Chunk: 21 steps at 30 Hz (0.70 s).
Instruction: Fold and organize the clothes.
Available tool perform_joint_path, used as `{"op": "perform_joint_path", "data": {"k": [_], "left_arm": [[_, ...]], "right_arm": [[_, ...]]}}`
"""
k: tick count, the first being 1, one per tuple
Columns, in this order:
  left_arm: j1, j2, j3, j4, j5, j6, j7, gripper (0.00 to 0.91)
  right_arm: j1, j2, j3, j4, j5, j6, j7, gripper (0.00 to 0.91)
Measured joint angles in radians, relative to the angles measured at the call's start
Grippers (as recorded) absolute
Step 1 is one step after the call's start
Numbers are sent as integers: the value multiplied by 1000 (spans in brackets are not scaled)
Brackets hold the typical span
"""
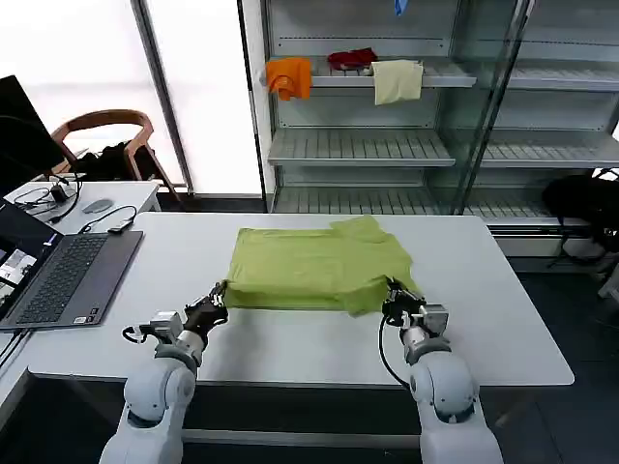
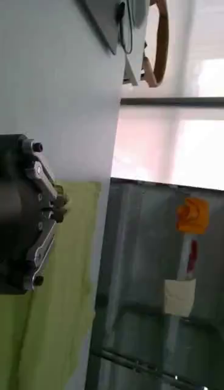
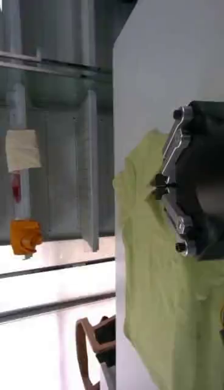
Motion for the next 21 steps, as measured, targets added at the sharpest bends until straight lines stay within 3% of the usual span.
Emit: {"op": "perform_joint_path", "data": {"k": [8,9,10,11,21], "left_arm": [[-46,-7,3,68,32,-4,15,10],[-51,-7,4,77,37,-6,17,10],[-56,-7,4,87,42,-9,21,272],[-60,-7,5,95,45,-11,23,907],[-87,-10,19,138,76,-43,39,907]], "right_arm": [[69,13,0,-91,-29,11,-6,0],[76,14,-1,-100,-32,13,-7,50],[83,16,-1,-110,-36,15,-6,897],[90,18,-2,-121,-42,17,-5,907],[159,33,-10,-234,-97,57,14,907]]}}
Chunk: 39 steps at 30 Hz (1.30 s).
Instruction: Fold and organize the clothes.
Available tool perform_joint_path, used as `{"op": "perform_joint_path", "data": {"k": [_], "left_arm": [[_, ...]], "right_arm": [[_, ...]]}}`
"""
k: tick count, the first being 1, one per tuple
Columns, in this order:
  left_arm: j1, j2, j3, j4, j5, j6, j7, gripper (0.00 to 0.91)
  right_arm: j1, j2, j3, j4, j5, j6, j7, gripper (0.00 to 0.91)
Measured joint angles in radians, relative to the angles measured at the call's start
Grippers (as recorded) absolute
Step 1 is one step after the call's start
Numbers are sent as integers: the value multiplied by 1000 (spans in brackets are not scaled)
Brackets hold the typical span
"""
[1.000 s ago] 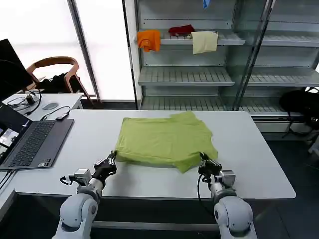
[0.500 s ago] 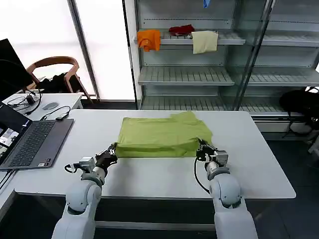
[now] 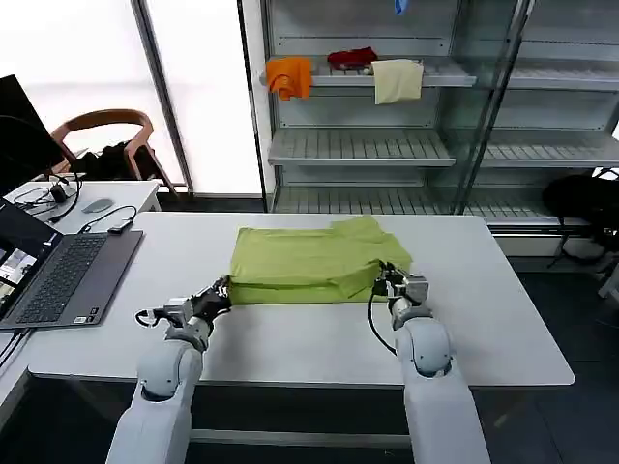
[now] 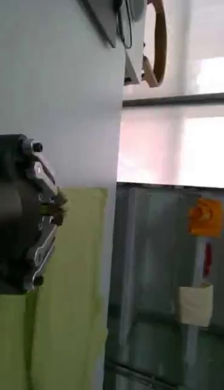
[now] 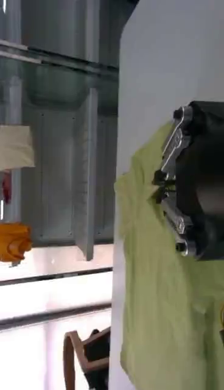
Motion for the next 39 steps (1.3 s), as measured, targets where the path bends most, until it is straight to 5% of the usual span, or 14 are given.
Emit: {"op": "perform_joint_path", "data": {"k": [12,28,32,37,38,39], "left_arm": [[16,3,2,-37,8,5,4,907],[71,13,5,-72,84,69,35,907],[73,15,2,-71,94,75,40,907],[73,13,-1,-62,102,81,42,907],[72,13,-3,-60,104,82,43,816],[71,14,-4,-58,105,83,44,725]], "right_arm": [[33,-29,22,-25,-8,-5,2,907],[-147,-88,80,132,58,-49,-22,897],[-169,-88,83,144,65,-53,-22,776],[-181,-85,82,145,64,-56,-25,736],[-181,-84,81,145,63,-56,-25,504],[-183,-83,80,143,62,-56,-26,413]]}}
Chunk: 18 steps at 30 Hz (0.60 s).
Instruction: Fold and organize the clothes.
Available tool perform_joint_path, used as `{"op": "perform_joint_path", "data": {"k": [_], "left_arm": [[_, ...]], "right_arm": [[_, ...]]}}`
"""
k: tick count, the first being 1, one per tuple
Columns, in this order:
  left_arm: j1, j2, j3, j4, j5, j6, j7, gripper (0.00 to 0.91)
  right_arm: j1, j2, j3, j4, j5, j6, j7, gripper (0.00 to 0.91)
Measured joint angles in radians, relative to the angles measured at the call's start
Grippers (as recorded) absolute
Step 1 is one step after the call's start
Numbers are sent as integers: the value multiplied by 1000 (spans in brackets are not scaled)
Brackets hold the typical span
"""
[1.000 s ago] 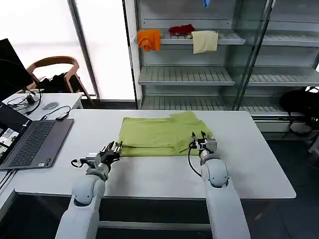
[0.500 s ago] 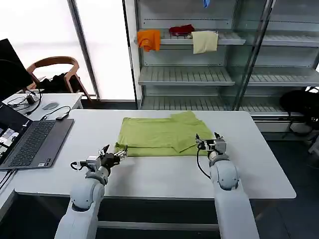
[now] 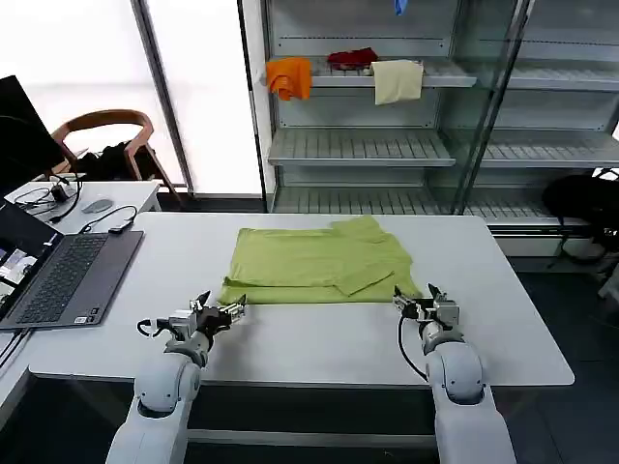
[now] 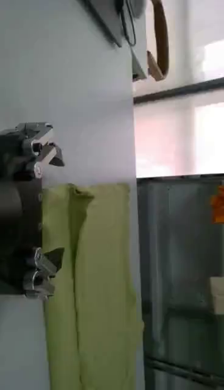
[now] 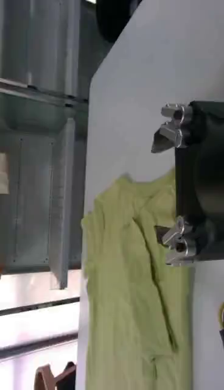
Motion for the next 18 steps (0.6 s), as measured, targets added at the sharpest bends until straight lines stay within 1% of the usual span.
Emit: {"op": "perform_joint_path", "data": {"k": [1,2,3,4,5,6,7,8,10,18], "left_arm": [[-1,1,0,2,0,1,2,554],[-2,2,0,4,2,1,3,484],[-3,2,0,7,3,2,5,363],[-4,2,0,11,5,3,8,302],[-4,2,0,13,7,3,9,181],[-4,2,1,17,8,4,11,131],[-4,1,1,20,8,4,13,30],[-4,0,1,23,9,5,15,10],[-4,0,1,28,9,5,18,0],[-5,-1,5,28,5,6,24,0]], "right_arm": [[-1,1,0,-1,-2,-1,-1,232],[-2,1,-2,-3,-3,-1,-2,191],[-3,2,-3,-5,-5,-1,-4,121],[-3,3,-3,-8,-7,-1,-6,91],[-4,4,-3,-11,-8,-1,-7,40],[-5,5,-3,-12,-9,-1,-9,0],[-6,4,-3,-12,-9,-1,-9,0],[-7,4,-3,-13,-9,-1,-10,0],[-9,3,-3,-12,-8,-1,-12,0],[-12,0,-4,5,1,-6,-15,0]]}}
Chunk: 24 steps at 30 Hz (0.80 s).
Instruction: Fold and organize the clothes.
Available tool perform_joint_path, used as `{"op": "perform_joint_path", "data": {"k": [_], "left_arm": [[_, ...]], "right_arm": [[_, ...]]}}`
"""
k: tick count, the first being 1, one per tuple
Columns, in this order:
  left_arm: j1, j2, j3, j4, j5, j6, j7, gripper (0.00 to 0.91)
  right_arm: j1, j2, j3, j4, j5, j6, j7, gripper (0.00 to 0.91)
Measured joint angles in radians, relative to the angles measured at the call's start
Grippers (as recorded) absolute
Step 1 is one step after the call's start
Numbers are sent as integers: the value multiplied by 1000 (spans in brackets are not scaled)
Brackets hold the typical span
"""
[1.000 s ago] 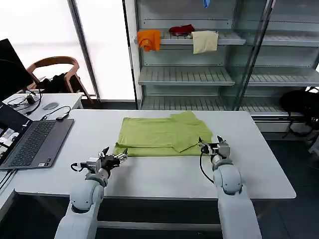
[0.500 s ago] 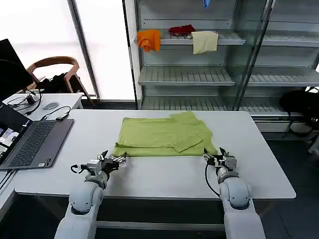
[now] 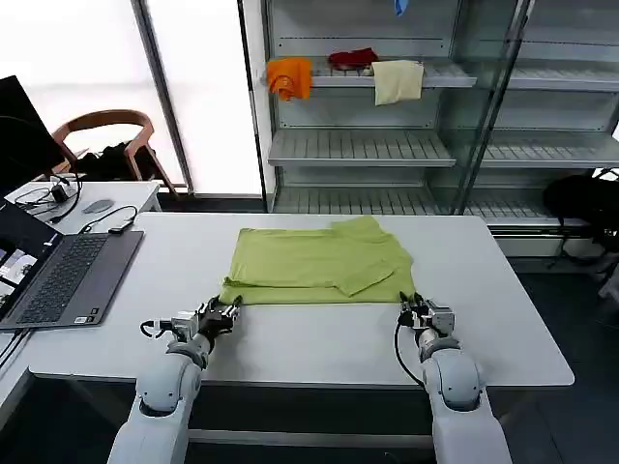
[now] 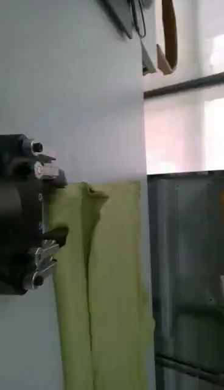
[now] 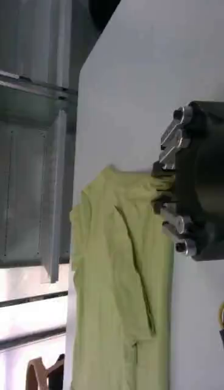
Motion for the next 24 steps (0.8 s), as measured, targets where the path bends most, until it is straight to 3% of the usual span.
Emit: {"op": "perform_joint_path", "data": {"k": [12,24], "left_arm": [[13,0,4,-13,19,-10,-16,0],[112,37,-39,-158,-2,2,-21,0]], "right_arm": [[-31,-10,-16,47,25,-6,4,0],[-178,-9,-62,229,32,-9,40,0]]}}
